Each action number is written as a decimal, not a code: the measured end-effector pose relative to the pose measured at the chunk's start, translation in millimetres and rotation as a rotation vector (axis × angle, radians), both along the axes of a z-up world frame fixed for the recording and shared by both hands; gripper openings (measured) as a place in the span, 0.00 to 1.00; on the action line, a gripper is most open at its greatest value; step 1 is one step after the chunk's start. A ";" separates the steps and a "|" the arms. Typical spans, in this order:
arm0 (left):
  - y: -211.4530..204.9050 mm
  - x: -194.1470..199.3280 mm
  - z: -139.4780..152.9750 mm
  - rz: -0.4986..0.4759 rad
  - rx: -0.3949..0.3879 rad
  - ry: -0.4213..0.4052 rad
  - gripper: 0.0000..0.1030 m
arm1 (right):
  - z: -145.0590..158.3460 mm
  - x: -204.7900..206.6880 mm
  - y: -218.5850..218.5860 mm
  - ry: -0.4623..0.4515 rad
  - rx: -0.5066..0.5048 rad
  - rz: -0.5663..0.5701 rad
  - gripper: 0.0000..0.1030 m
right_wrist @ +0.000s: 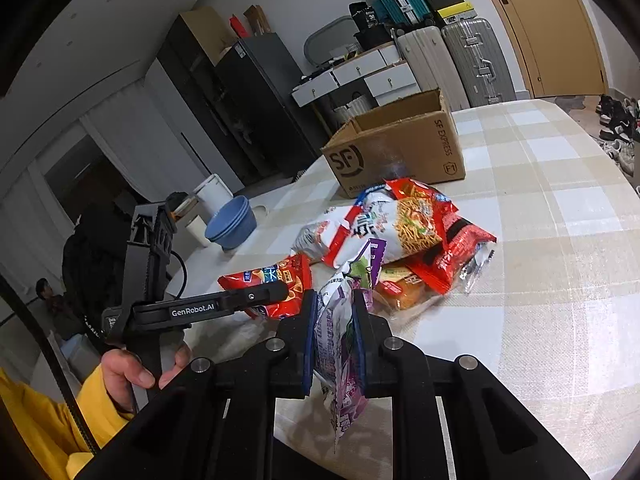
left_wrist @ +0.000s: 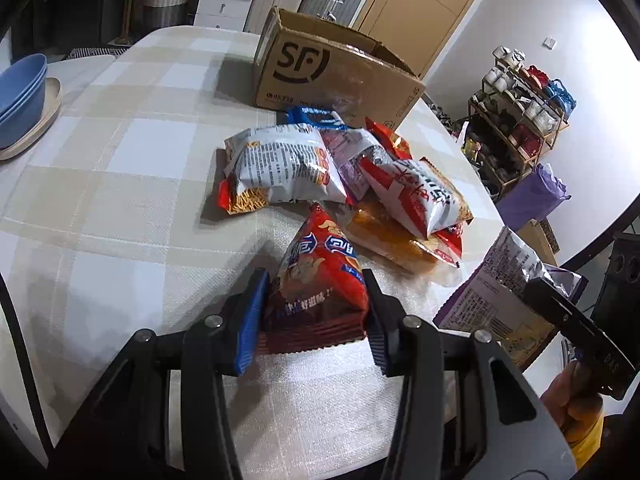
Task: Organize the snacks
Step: 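Carry both held bags over the cardboard box and lower them inside, then open both tools to drop the bags into the box and withdraw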
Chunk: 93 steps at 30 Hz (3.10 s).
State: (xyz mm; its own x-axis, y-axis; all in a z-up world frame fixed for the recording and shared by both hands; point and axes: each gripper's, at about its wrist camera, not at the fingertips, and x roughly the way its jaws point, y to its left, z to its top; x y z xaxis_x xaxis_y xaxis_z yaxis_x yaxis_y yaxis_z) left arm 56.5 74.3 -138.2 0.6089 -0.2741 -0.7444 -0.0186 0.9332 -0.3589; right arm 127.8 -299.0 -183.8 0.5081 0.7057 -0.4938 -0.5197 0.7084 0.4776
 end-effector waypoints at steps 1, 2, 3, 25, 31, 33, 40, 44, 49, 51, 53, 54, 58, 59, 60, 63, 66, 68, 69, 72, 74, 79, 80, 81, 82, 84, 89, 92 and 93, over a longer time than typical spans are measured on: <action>1.4 -1.4 1.9 0.005 -0.002 -0.003 0.41 | 2.1 -0.6 -0.3 -0.001 0.006 0.001 0.15; 2.9 -2.9 4.1 0.010 -0.006 -0.006 0.41 | 4.3 -1.4 -0.7 -0.004 0.014 0.002 0.15; 4.4 -4.1 5.7 0.018 -0.006 -0.009 0.41 | 6.8 -2.1 -1.4 -0.008 0.020 0.002 0.15; 17.6 7.1 94.5 0.026 0.010 -0.129 0.41 | 86.2 41.0 1.4 -0.034 0.136 0.029 0.15; 24.5 44.9 122.0 -0.002 0.040 -0.132 0.41 | 109.8 83.4 5.9 -0.036 0.159 0.042 0.15; 24.6 59.9 132.0 -0.012 0.057 -0.141 0.41 | 117.9 100.7 7.1 -0.038 0.172 0.043 0.15; 24.7 122.0 166.3 -0.024 0.100 -0.201 0.41 | 141.1 171.9 19.5 -0.050 0.197 0.043 0.15; 23.5 166.7 171.5 -0.025 0.102 -0.187 0.41 | 136.0 211.4 30.4 -0.031 0.188 0.038 0.15; 16.7 227.0 162.3 -0.018 0.092 -0.128 0.41 | 116.8 254.9 45.0 0.006 0.169 0.008 0.15; 14.0 246.0 157.6 -0.017 0.086 -0.119 0.41 | 110.0 269.8 49.4 0.020 0.169 0.005 0.15; 7.4 265.9 149.3 -0.025 0.088 -0.105 0.41 | 104.1 281.3 52.3 0.030 0.162 -0.006 0.15; 5.7 274.6 147.1 -0.023 0.094 -0.099 0.41 | 101.0 286.3 53.1 0.035 0.160 -0.009 0.15; 1.9 306.9 129.2 -0.021 0.100 -0.061 0.41 | 91.8 308.2 56.2 0.063 0.143 -0.026 0.15; 1.5 314.7 124.9 -0.020 0.100 -0.051 0.41 | 90.3 312.5 57.3 0.064 0.135 -0.027 0.15; 0.2 321.4 120.8 -0.022 0.105 -0.044 0.41 | 88.6 315.6 59.1 0.064 0.120 -0.030 0.15; -3.4 337.8 107.5 -0.028 0.121 -0.024 0.41 | 81.7 323.8 64.5 0.066 0.083 -0.036 0.15; -6.2 353.9 93.8 -0.031 0.122 -0.002 0.41 | 70.9 328.8 67.7 0.062 0.046 -0.052 0.15; -9.4 360.6 85.6 -0.035 0.130 0.008 0.41 | 61.6 332.2 70.3 0.081 0.035 -0.050 0.15; -11.3 363.9 82.1 -0.035 0.136 0.009 0.41 | 58.4 333.0 71.2 0.080 0.026 -0.051 0.15; -14.1 374.0 70.4 -0.040 0.139 0.024 0.41 | 54.9 335.7 74.2 0.067 0.001 -0.050 0.15; -15.5 376.2 61.9 -0.042 0.152 0.031 0.41 | 54.1 335.9 74.5 0.061 -0.001 -0.051 0.15; -22.1 384.2 47.0 -0.039 0.167 0.053 0.42 | 51.8 337.6 76.1 0.057 -0.018 -0.054 0.15; -20.5 383.0 44.0 -0.038 0.165 0.056 0.42 | 51.0 337.8 76.7 0.054 -0.028 -0.059 0.15; -20.4 385.0 42.0 -0.037 0.163 0.063 0.42 | 50.1 338.2 76.9 0.053 -0.038 -0.068 0.15; -18.7 384.1 40.6 -0.039 0.158 0.065 0.42 | 50.3 339.6 78.8 0.056 -0.044 -0.071 0.15; -17.3 381.5 40.6 -0.031 0.157 0.068 0.42 | 45.7 341.4 78.4 0.074 -0.048 -0.077 0.15; -15.0 377.7 45.7 -0.018 0.165 0.051 0.42 | 40.2 344.2 74.0 0.103 -0.077 -0.112 0.20; -13.1 369.1 50.5 -0.014 0.167 0.044 0.46 | 43.9 341.6 71.4 0.102 -0.071 -0.113 0.24; -11.7 363.2 53.1 -0.015 0.165 0.039 0.46 | 45.9 339.7 70.8 0.096 -0.073 -0.115 0.25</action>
